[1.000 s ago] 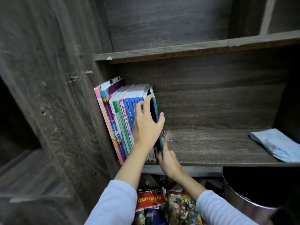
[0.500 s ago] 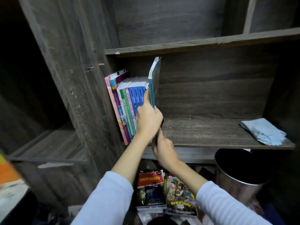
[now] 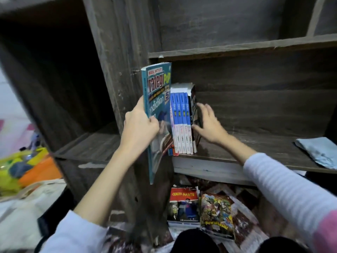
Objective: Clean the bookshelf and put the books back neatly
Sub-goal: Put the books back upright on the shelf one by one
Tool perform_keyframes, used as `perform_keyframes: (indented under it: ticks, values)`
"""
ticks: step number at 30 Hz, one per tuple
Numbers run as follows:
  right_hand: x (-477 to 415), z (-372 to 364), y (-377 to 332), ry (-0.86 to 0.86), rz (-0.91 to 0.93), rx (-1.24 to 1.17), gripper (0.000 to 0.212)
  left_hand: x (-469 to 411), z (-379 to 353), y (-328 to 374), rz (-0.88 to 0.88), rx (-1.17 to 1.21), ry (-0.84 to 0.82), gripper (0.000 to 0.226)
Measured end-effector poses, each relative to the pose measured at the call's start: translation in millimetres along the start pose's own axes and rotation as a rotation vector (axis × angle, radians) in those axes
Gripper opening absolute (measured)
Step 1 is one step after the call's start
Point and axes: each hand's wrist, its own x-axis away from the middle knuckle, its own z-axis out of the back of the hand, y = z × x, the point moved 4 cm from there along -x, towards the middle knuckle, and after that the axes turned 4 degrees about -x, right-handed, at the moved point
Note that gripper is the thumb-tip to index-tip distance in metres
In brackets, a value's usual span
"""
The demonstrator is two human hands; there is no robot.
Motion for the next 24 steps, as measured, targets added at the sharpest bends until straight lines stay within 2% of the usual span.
perform_keyframes:
  ticks: [6, 10, 16, 24]
  values:
    - [-61, -1, -21, -0.043, -0.092, -0.01, 0.078, 3, 10, -17, 0.033, -0.02, -0.002, 0.041]
    - [-81, -11, -31, -0.081, -0.109, -0.088, 0.069, 2, 9, -23, 0.064, -0.011, -0.016, 0.04]
    - [-90, -20, -48, 0.0, -0.069, -0.17, 0.052, 1, 2, -28, 0.072, 0.011, -0.048, 0.037]
    - [-93, -10, -44, 0.075, -0.05, -0.111, 0.054, -2, -8, -33, 0.084, 0.019, -0.061, 0.037]
